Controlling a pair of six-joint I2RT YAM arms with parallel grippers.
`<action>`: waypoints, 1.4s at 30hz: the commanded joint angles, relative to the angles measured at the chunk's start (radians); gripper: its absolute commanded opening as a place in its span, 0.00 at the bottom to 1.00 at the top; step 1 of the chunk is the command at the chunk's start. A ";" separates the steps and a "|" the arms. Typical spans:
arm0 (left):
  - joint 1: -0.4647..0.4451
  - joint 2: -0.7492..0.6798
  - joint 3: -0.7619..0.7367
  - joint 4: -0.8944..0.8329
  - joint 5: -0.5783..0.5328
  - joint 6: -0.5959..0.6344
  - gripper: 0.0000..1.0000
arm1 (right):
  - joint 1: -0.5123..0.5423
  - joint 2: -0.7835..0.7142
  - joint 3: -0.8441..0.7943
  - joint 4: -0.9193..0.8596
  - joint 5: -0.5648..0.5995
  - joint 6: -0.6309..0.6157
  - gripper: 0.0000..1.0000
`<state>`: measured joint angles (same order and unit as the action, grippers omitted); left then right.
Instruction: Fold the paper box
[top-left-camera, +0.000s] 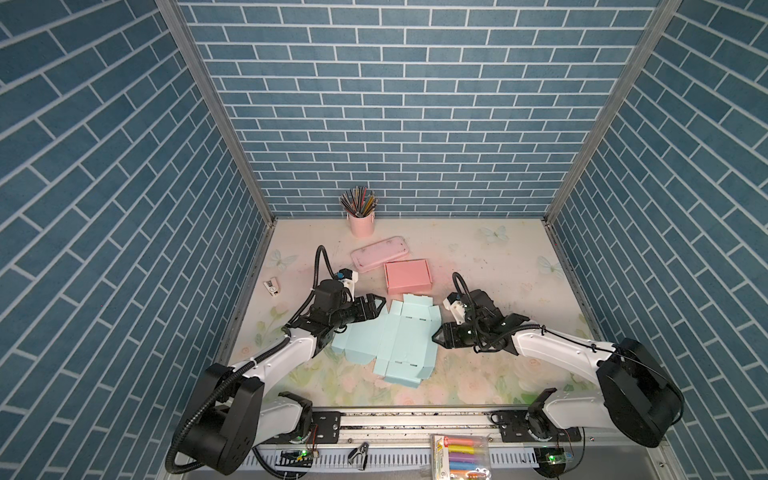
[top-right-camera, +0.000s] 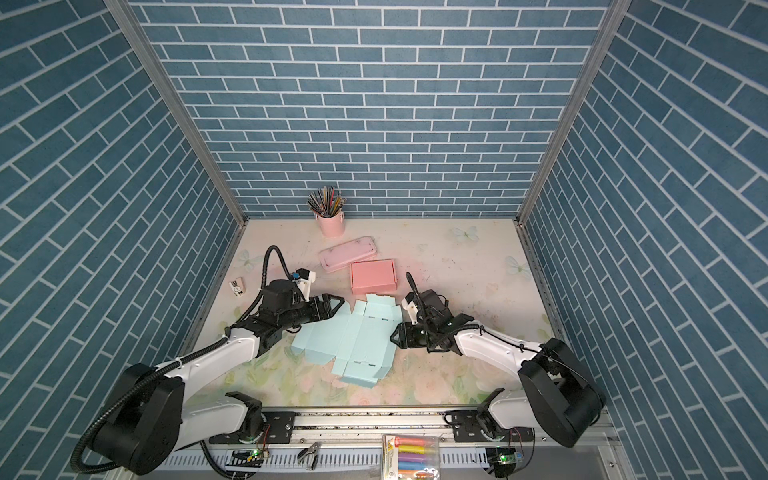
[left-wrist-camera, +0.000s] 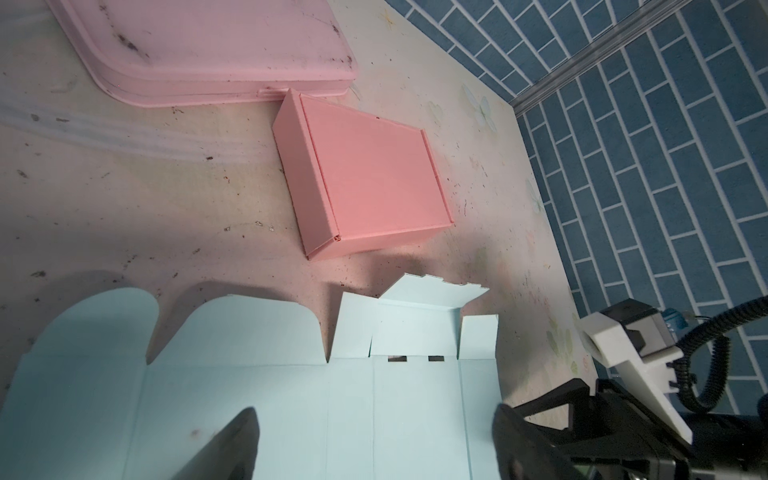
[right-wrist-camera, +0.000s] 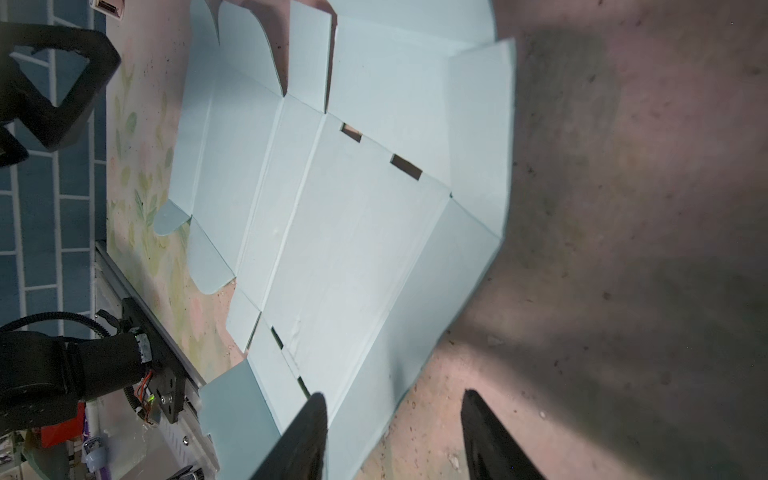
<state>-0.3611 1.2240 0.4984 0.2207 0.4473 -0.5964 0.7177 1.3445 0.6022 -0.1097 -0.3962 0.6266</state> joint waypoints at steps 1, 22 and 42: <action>-0.004 -0.012 0.000 0.027 0.010 -0.009 0.88 | -0.003 0.014 -0.016 0.082 -0.026 0.055 0.54; -0.007 -0.018 0.000 0.038 0.013 -0.027 0.88 | 0.006 0.164 -0.008 0.224 -0.059 0.040 0.14; -0.009 0.002 -0.009 0.031 0.016 -0.019 0.88 | -0.112 0.240 0.192 -0.195 0.034 -0.281 0.18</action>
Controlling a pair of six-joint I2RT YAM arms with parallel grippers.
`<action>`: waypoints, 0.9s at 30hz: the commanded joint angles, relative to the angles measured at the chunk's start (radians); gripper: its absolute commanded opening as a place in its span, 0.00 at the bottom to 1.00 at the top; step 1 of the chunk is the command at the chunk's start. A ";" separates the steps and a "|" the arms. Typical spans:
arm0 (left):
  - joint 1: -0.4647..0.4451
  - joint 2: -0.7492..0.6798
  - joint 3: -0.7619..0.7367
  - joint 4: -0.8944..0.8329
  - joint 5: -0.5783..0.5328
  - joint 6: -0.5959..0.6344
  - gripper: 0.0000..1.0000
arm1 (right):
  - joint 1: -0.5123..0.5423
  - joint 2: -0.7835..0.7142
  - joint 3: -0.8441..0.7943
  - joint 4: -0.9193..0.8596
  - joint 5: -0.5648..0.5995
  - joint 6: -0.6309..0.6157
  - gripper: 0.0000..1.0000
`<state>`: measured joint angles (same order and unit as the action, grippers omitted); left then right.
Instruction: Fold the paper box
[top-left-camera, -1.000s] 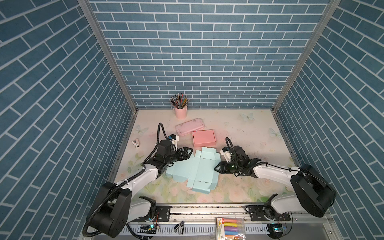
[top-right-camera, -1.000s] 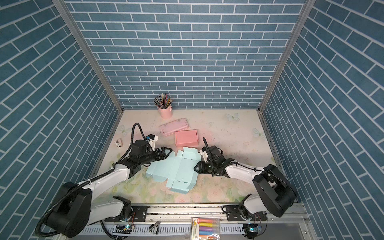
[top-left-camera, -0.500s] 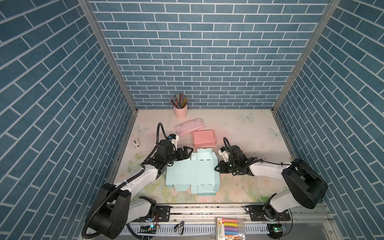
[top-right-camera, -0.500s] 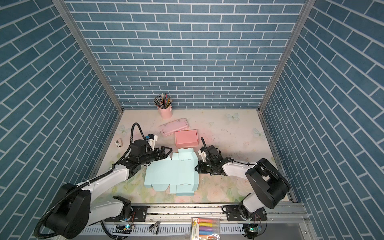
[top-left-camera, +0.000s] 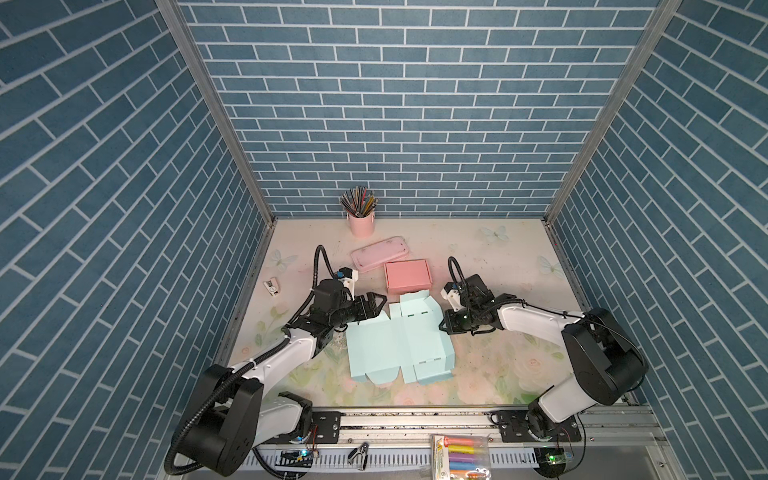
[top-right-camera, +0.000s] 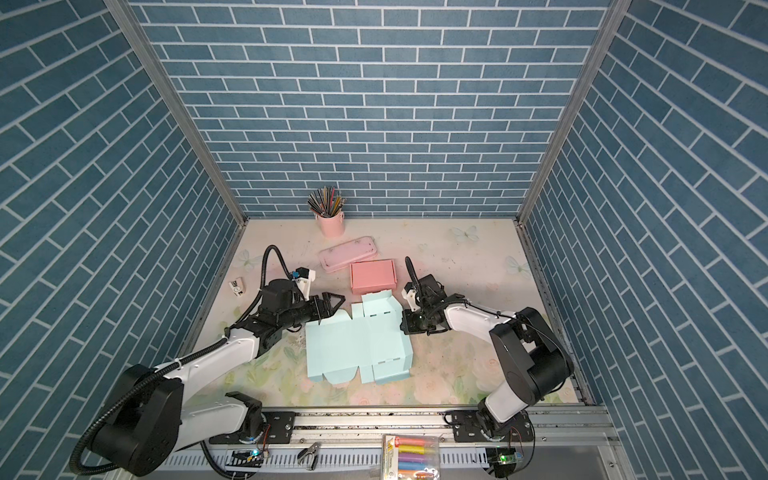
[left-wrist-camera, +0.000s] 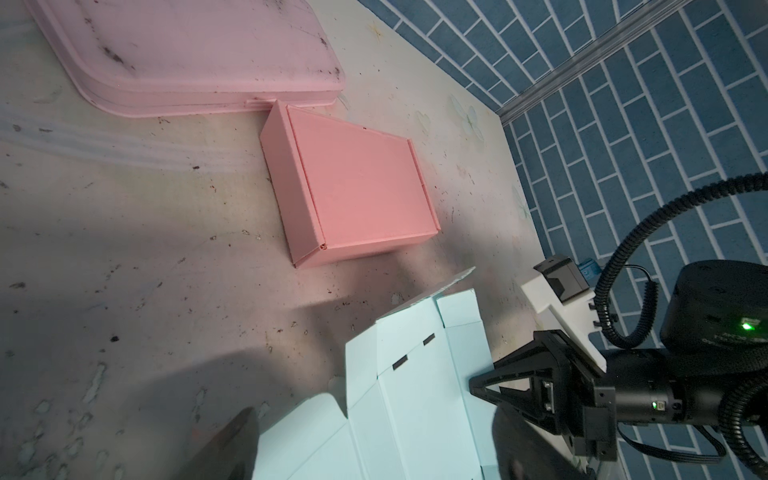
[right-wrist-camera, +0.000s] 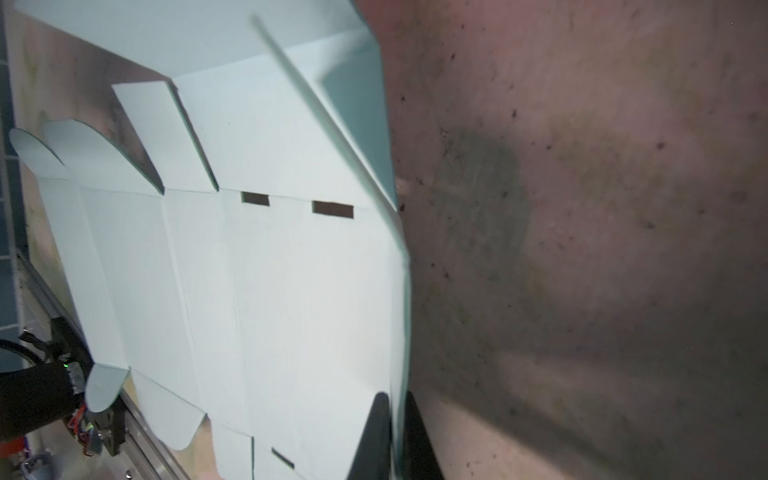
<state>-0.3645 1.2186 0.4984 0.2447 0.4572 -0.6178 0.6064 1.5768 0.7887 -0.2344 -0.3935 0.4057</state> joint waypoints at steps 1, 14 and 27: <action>-0.004 0.009 -0.007 0.002 0.004 0.006 0.88 | 0.001 -0.002 -0.004 -0.056 0.025 -0.047 0.22; -0.017 0.017 0.014 -0.008 0.000 0.011 0.88 | 0.001 -0.100 -0.141 0.126 -0.041 0.095 0.10; -0.208 0.155 0.137 -0.021 -0.048 0.041 0.10 | 0.003 -0.180 -0.127 0.062 -0.054 0.060 0.00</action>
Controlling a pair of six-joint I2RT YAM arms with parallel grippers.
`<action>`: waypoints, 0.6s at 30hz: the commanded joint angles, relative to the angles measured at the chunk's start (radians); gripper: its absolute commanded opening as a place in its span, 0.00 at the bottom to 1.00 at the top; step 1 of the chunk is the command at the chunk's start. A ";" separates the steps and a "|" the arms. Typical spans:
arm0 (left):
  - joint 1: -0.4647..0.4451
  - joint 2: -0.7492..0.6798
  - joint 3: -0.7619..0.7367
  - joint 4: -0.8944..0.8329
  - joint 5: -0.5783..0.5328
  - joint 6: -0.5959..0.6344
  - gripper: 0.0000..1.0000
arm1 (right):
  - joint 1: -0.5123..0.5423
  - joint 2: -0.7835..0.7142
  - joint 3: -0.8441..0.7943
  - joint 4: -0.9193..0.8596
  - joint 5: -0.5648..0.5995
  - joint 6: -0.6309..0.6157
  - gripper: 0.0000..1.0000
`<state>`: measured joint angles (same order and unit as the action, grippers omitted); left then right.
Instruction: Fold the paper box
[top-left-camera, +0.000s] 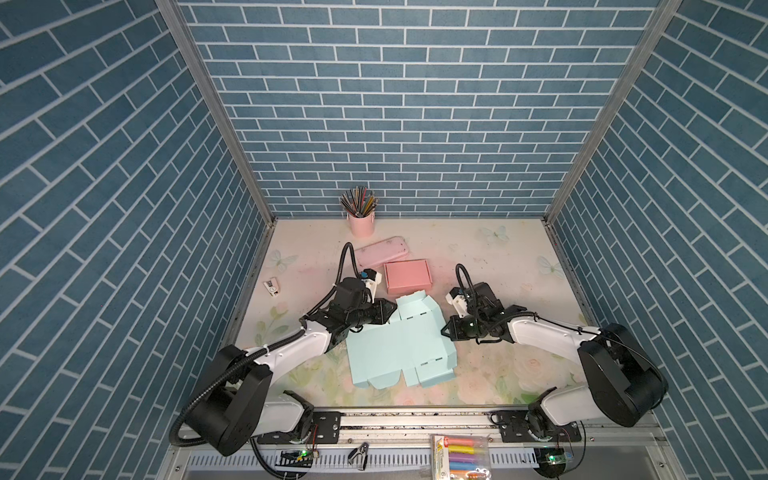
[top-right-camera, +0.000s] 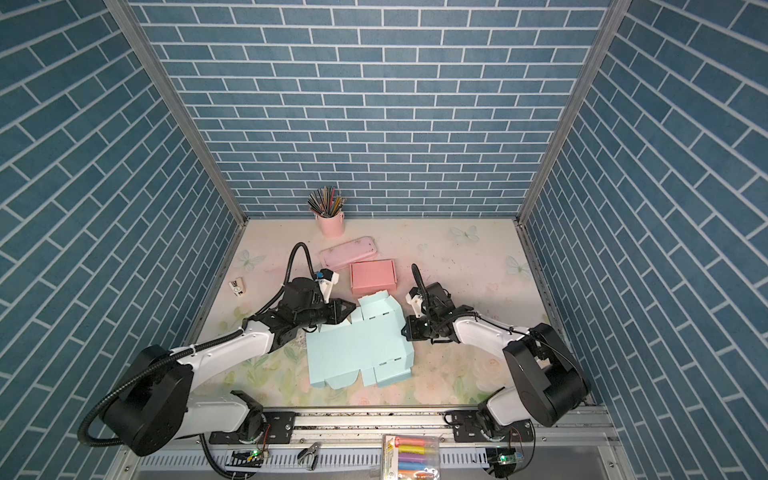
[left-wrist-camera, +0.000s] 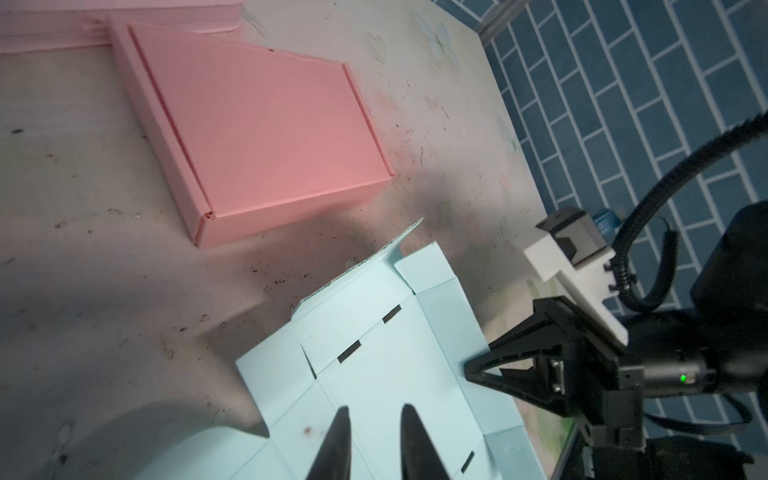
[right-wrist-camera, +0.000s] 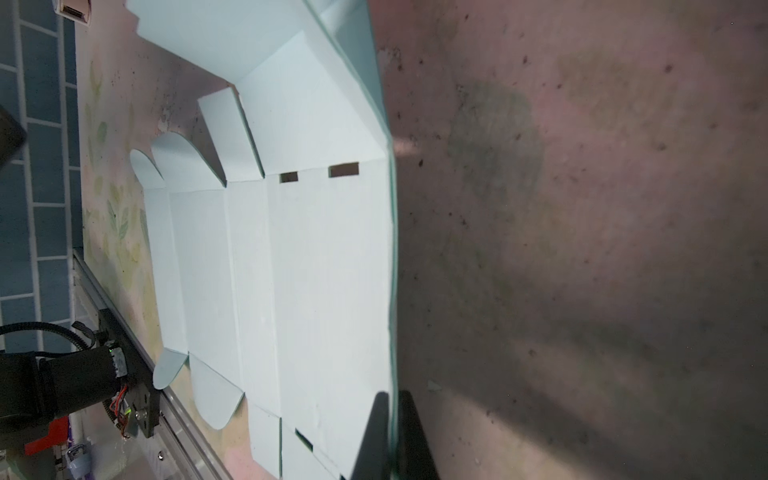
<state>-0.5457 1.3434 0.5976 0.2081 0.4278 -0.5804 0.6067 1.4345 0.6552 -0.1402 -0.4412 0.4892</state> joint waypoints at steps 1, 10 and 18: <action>-0.037 0.045 0.049 0.021 -0.023 0.004 0.06 | 0.002 -0.051 -0.001 -0.031 -0.006 -0.022 0.00; -0.092 0.215 0.141 0.094 -0.049 -0.010 0.00 | 0.038 -0.103 -0.026 -0.028 -0.007 -0.025 0.00; -0.093 0.326 0.281 0.054 -0.123 0.060 0.00 | 0.055 -0.111 -0.020 -0.031 -0.001 -0.023 0.00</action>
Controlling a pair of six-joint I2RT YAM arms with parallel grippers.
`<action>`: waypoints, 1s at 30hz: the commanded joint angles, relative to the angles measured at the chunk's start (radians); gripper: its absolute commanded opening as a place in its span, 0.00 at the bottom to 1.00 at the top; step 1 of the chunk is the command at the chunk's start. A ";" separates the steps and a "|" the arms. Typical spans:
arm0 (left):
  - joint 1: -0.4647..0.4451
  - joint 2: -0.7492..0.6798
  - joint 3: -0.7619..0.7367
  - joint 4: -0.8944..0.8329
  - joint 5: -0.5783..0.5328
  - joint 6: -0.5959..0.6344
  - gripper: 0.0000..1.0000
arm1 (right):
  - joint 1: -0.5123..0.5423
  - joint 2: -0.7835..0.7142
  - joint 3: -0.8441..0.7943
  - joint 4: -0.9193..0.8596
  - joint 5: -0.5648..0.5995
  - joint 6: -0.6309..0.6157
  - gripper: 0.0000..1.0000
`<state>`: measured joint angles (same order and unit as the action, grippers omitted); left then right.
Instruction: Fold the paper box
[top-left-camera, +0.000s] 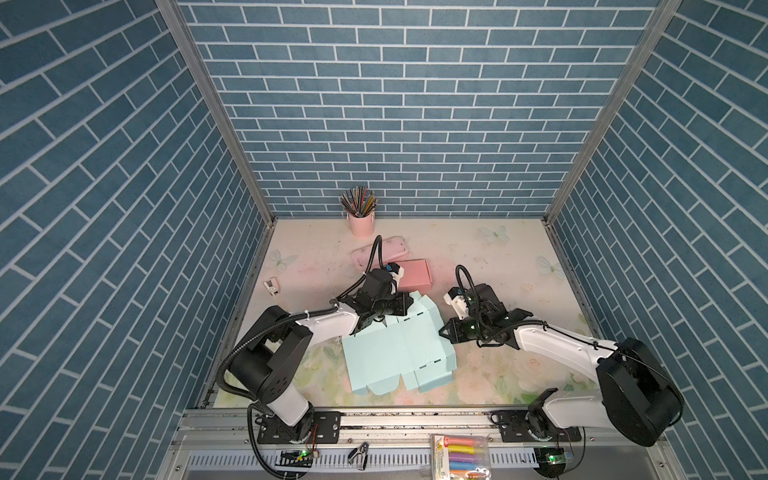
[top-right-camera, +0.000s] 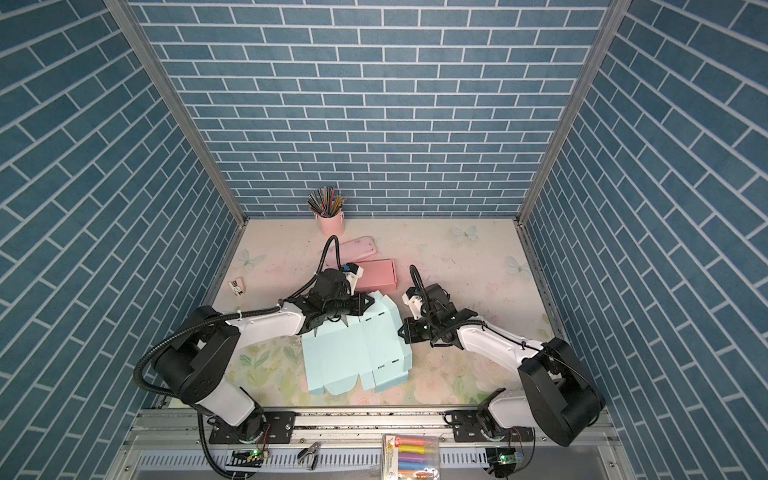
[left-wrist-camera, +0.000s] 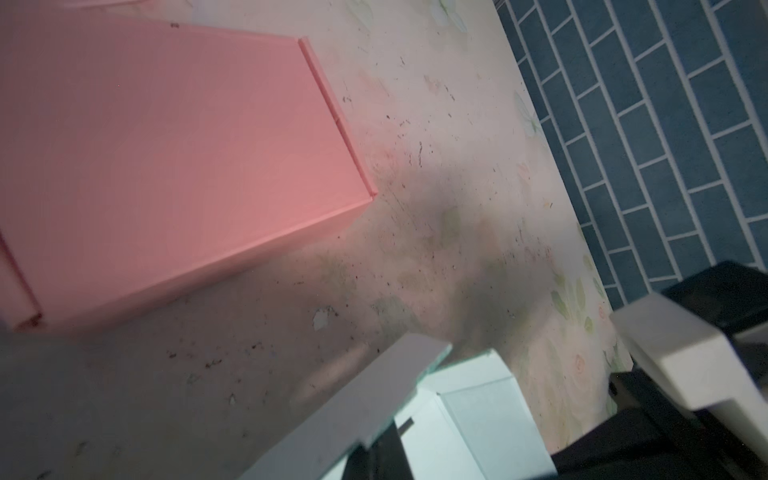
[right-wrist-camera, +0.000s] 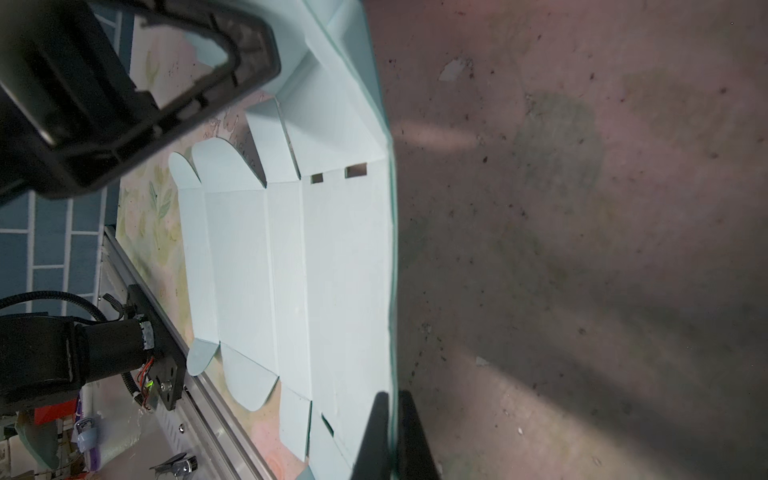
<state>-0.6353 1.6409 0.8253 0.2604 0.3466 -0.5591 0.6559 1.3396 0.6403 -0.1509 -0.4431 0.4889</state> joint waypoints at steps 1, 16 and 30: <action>-0.006 0.040 0.066 -0.002 -0.044 0.043 0.00 | 0.006 -0.016 -0.005 -0.021 0.001 -0.026 0.00; -0.086 0.091 0.162 -0.087 -0.064 0.142 0.00 | 0.015 0.000 0.005 -0.032 0.021 -0.041 0.00; -0.181 -0.010 0.046 -0.125 -0.082 0.132 0.04 | 0.017 0.006 0.051 -0.088 0.065 -0.076 0.00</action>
<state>-0.7895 1.6485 0.8936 0.1513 0.2829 -0.4278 0.6670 1.3411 0.6579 -0.2127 -0.4049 0.4545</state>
